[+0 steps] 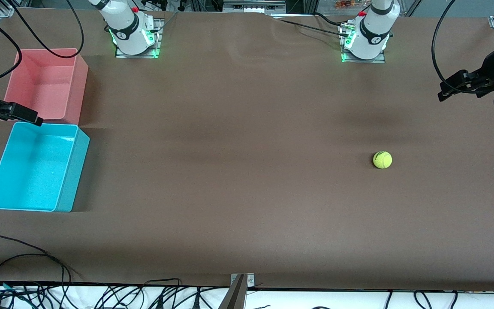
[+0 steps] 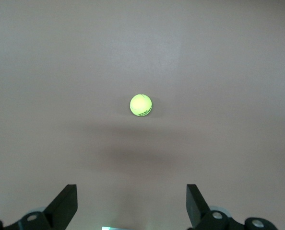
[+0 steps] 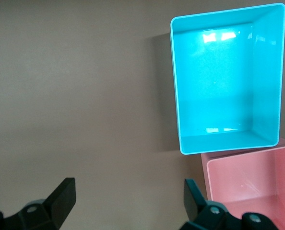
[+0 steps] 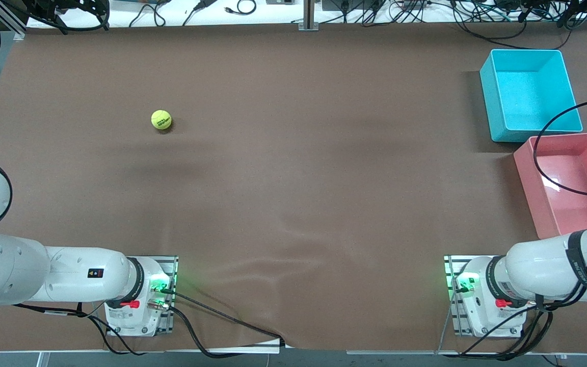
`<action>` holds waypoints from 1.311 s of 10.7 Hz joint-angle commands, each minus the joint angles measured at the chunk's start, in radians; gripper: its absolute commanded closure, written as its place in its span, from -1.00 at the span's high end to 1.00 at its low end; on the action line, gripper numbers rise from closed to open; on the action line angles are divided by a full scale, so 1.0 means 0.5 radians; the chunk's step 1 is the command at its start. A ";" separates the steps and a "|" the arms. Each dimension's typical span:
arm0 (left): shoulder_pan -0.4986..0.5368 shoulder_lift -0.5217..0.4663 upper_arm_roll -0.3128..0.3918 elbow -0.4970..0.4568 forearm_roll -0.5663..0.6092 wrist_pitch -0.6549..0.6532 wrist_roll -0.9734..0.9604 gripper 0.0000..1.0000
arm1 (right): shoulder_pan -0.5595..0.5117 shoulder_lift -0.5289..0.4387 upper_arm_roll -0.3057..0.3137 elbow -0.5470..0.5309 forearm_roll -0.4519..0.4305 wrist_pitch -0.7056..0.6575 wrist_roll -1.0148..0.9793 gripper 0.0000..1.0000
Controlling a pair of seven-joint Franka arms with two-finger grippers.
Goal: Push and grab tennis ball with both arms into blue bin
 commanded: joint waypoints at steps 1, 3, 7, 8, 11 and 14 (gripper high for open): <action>0.012 0.020 -0.014 0.038 0.021 -0.006 -0.009 1.00 | -0.009 0.010 0.003 0.034 0.005 -0.032 0.000 1.00; 0.015 0.020 -0.014 0.038 0.021 -0.006 -0.009 1.00 | -0.009 0.010 0.003 0.034 0.005 -0.032 0.000 1.00; 0.011 0.023 -0.017 0.038 0.021 -0.006 0.012 1.00 | -0.009 0.013 0.003 0.034 0.005 -0.029 0.003 1.00; 0.005 0.023 -0.017 0.038 0.024 0.000 0.013 1.00 | -0.009 0.013 0.003 0.034 0.005 -0.032 0.003 1.00; 0.015 0.057 -0.011 0.047 0.024 0.016 0.016 1.00 | -0.009 0.010 0.003 0.034 0.005 -0.029 0.003 1.00; 0.042 0.002 -0.008 -0.096 0.030 0.077 0.013 1.00 | -0.009 0.013 0.003 0.034 0.005 -0.029 0.006 1.00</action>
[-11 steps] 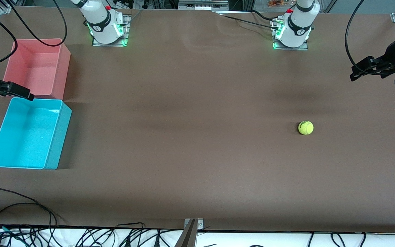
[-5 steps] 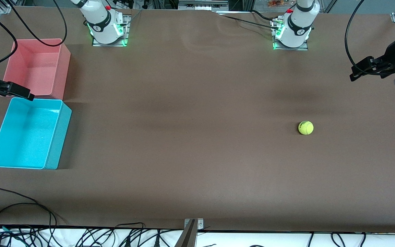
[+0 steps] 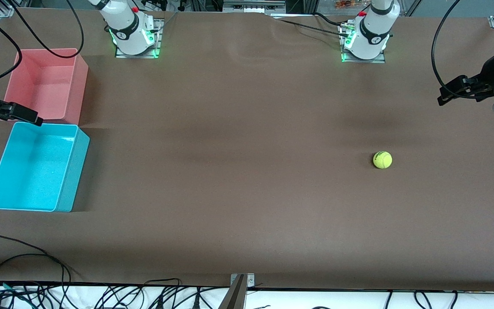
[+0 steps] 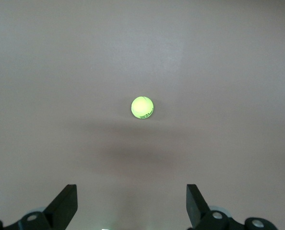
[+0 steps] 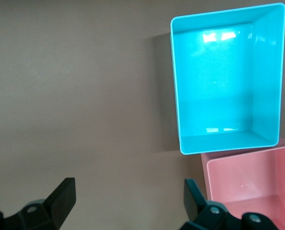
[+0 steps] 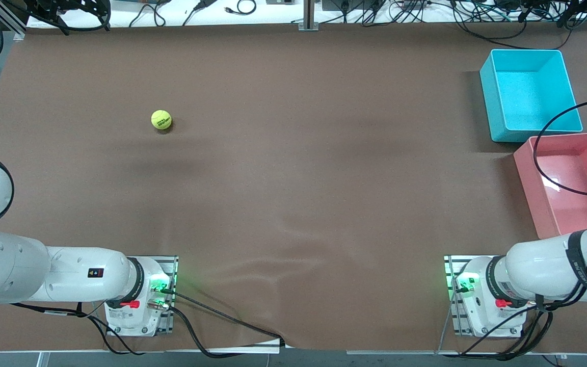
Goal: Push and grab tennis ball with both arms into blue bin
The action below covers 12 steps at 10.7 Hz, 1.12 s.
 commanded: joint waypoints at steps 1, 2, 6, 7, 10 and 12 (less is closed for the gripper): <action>0.027 -0.034 -0.011 -0.173 0.032 0.147 0.008 1.00 | -0.009 0.012 0.004 0.034 0.005 -0.029 0.003 1.00; 0.027 -0.043 -0.008 -0.249 0.029 0.227 0.008 1.00 | -0.009 0.012 0.004 0.034 0.005 -0.029 0.003 1.00; 0.040 -0.068 -0.005 -0.369 0.029 0.314 0.011 1.00 | -0.009 0.012 0.004 0.034 0.005 -0.029 0.000 1.00; 0.040 -0.068 -0.005 -0.455 0.029 0.341 0.014 1.00 | -0.009 0.012 0.004 0.034 0.005 -0.029 0.000 1.00; 0.037 -0.065 -0.005 -0.755 0.029 0.675 0.014 1.00 | -0.009 0.012 0.004 0.034 0.005 -0.029 0.003 1.00; 0.037 -0.065 -0.005 -0.906 0.029 0.850 0.014 1.00 | -0.009 0.012 0.004 0.034 0.005 -0.029 0.003 1.00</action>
